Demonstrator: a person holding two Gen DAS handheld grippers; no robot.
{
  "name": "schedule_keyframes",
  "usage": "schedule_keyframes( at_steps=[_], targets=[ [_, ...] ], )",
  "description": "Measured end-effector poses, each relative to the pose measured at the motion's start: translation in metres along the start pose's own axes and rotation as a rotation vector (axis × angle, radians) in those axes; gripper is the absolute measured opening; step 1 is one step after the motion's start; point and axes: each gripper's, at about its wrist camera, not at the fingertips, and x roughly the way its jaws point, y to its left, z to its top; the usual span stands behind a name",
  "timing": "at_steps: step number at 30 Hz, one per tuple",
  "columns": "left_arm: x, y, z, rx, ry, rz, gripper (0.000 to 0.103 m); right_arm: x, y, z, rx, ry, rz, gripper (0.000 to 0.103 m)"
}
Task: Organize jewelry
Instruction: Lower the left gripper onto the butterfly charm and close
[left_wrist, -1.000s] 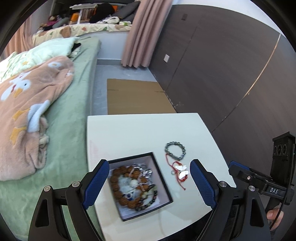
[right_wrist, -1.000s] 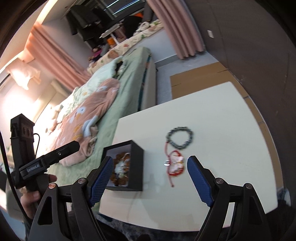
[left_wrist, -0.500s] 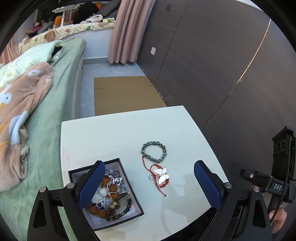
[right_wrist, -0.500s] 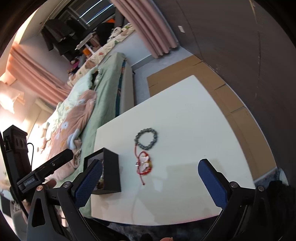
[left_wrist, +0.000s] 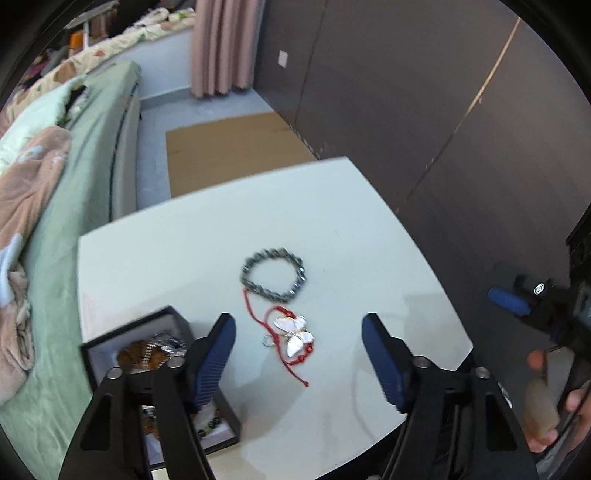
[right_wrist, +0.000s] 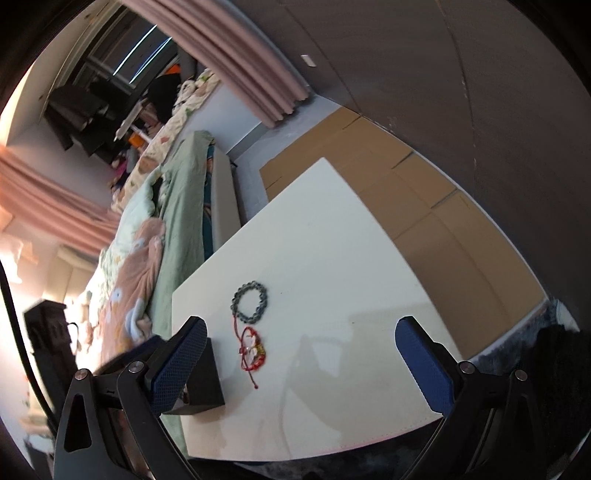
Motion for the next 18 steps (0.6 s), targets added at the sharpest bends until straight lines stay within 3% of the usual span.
schedule_keyframes(
  at_steps=[5,10,18],
  targets=[
    [0.026,-0.009,-0.001,-0.006,0.053,0.007,0.057,-0.003,-0.009,0.002,0.025,-0.002,-0.002,0.103],
    [0.048,-0.015,-0.004,-0.009,0.1,0.007,0.041,-0.005,-0.011,0.001,0.026,-0.005,-0.002,0.103],
    [0.076,-0.015,-0.011,-0.025,0.157,0.048,0.04,0.001,-0.01,0.003,0.027,0.007,0.007,0.103]
  ],
)
